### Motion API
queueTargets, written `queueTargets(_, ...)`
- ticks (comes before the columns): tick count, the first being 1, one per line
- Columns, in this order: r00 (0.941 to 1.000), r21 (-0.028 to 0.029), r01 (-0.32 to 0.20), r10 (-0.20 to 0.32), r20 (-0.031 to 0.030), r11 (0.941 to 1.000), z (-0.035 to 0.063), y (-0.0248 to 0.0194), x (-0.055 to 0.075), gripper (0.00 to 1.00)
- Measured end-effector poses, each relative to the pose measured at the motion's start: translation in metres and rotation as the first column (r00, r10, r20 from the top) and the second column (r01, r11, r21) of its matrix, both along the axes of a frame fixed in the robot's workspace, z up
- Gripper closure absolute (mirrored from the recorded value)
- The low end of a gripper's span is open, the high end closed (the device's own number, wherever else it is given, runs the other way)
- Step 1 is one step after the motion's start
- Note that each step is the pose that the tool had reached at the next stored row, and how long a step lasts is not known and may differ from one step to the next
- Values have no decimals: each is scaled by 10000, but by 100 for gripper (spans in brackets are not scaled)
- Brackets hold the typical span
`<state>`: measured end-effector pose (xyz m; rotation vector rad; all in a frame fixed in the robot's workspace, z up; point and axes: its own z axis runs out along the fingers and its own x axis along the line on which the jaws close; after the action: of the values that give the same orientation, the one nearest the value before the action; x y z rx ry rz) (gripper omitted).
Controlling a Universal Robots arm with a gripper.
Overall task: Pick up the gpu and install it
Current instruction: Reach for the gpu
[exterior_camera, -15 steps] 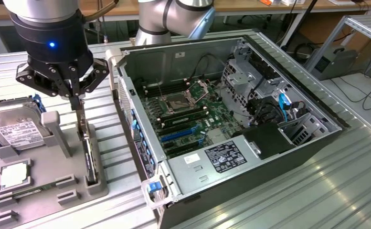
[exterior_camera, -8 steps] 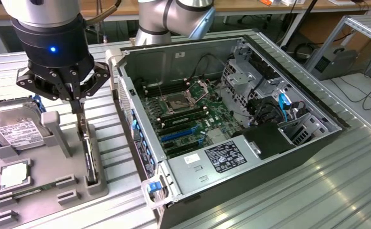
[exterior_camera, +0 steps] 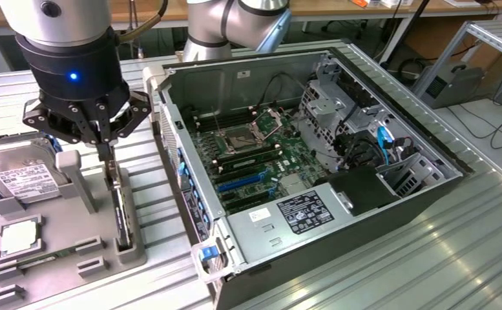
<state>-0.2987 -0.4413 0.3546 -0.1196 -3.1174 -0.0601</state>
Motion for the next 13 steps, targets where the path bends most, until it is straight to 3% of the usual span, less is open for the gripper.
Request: queueTargets(13, 10000, -3, 0, 0, -9, 10000, -23, -85, 0, 89)
